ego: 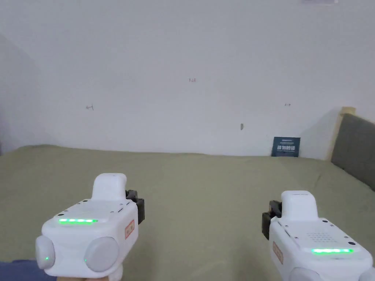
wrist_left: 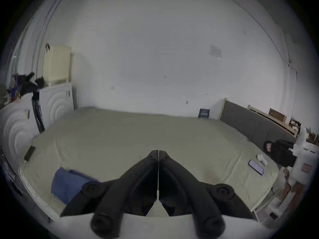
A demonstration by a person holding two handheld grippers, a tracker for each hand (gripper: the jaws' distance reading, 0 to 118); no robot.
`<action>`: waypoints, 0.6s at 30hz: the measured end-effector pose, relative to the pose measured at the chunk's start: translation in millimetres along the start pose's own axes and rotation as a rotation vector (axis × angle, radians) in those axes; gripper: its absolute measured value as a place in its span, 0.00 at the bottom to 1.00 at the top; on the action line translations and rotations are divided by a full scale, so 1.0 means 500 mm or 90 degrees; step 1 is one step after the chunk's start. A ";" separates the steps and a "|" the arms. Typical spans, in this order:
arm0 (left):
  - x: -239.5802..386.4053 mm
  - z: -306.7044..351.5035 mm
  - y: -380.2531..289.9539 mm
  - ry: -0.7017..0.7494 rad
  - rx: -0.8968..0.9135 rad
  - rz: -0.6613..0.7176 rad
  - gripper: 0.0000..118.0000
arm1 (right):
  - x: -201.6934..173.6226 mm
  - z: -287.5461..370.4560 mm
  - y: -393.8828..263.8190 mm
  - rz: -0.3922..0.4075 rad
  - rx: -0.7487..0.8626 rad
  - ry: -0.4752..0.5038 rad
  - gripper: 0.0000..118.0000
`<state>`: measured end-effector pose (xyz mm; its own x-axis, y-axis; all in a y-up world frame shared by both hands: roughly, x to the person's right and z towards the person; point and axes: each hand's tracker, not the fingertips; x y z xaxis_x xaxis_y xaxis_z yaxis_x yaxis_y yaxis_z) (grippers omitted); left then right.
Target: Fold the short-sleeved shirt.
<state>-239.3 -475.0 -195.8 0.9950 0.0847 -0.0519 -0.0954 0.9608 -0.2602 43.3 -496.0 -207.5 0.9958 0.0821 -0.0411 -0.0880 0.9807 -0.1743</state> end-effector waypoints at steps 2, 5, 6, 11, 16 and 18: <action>0.035 0.010 0.008 0.031 0.048 -0.037 0.01 | 0.005 0.009 0.013 0.008 0.012 -0.002 0.00; 0.046 0.014 0.027 0.018 0.040 -0.042 0.02 | 0.010 0.022 0.029 0.018 0.030 -0.016 0.00; 0.052 0.017 0.029 0.018 0.045 -0.040 0.02 | 0.014 0.025 0.030 0.016 0.035 -0.014 0.00; 0.055 0.026 0.039 0.028 0.049 -0.061 0.02 | 0.016 0.036 0.036 0.001 0.038 -0.005 0.00; 0.057 0.037 0.041 0.036 0.048 -0.079 0.02 | 0.027 0.033 0.038 -0.016 0.032 -0.004 0.00; 0.054 0.035 0.041 0.034 0.046 -0.080 0.03 | 0.028 0.033 0.038 -0.015 0.032 -0.002 0.00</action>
<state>-213.7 -448.2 -185.6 0.9960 -0.0488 -0.0744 0.0332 0.9795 -0.1985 55.9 -473.5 -194.9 0.9976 0.0594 -0.0342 -0.0632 0.9901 -0.1256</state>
